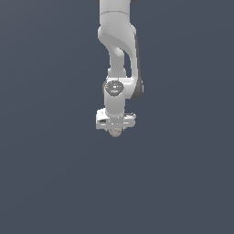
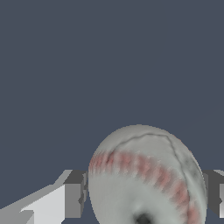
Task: Pick up the object and move it to a goal position.
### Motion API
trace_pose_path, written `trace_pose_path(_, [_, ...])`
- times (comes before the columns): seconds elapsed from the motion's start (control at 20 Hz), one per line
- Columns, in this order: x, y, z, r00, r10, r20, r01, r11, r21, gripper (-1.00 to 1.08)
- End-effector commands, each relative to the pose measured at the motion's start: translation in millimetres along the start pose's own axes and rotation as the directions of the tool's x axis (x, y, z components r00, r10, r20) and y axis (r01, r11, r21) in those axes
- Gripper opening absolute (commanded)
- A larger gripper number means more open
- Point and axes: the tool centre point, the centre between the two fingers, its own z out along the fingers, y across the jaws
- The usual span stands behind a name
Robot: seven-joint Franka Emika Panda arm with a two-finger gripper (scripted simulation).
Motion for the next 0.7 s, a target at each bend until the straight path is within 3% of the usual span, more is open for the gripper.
trace_pose_path(0.0, [0.4, -0.3, 1.0, 1.0, 0.0, -0.001, 0.0, 1.0, 0.0, -1.0])
trace_pose_path(0.65, [-0.7, 3.1, -6.4, 1.0, 0.0, -0.001, 0.0, 1.0, 0.0, -1.0])
